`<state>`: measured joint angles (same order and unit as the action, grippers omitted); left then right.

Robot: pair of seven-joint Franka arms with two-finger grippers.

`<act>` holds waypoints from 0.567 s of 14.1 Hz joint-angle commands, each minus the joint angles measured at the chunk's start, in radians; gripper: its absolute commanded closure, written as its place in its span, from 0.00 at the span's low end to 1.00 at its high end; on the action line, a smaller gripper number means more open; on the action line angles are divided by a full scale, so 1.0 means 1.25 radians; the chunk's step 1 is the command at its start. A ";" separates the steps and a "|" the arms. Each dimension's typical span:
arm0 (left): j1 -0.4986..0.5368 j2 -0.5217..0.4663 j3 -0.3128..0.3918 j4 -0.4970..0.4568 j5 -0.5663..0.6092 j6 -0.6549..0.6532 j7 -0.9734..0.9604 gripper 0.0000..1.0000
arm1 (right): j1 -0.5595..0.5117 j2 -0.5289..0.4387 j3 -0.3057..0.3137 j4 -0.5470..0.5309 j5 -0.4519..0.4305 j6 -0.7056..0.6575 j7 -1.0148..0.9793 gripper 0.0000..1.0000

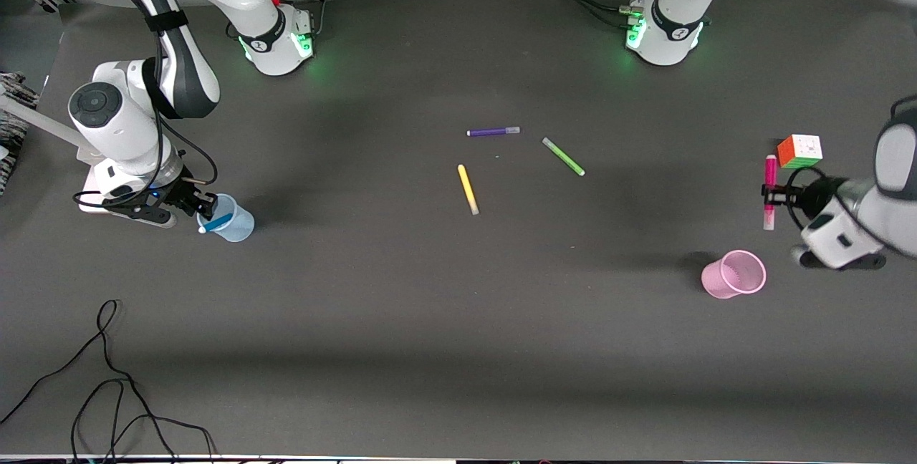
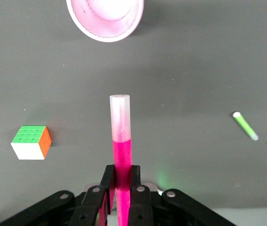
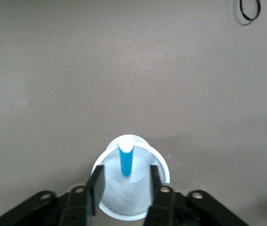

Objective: Place pink and blue markers in matching cups
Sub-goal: 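Lower the blue marker into the blue cup while the left gripper carries pink marker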

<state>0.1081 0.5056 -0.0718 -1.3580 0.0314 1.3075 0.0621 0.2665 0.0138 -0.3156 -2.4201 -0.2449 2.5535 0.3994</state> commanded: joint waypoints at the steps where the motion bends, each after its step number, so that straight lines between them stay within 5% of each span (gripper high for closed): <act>1: -0.007 0.160 0.001 0.196 0.036 -0.079 0.010 1.00 | 0.010 0.015 -0.009 0.003 -0.018 0.009 -0.004 0.00; 8: -0.003 0.257 0.002 0.195 0.062 0.057 -0.003 1.00 | 0.010 0.009 -0.007 0.063 -0.008 -0.069 0.002 0.00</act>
<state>0.1095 0.7979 -0.0709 -1.1541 0.0911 1.3642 0.0617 0.2669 0.0323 -0.3155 -2.3920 -0.2450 2.5403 0.3993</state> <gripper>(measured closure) 0.833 0.000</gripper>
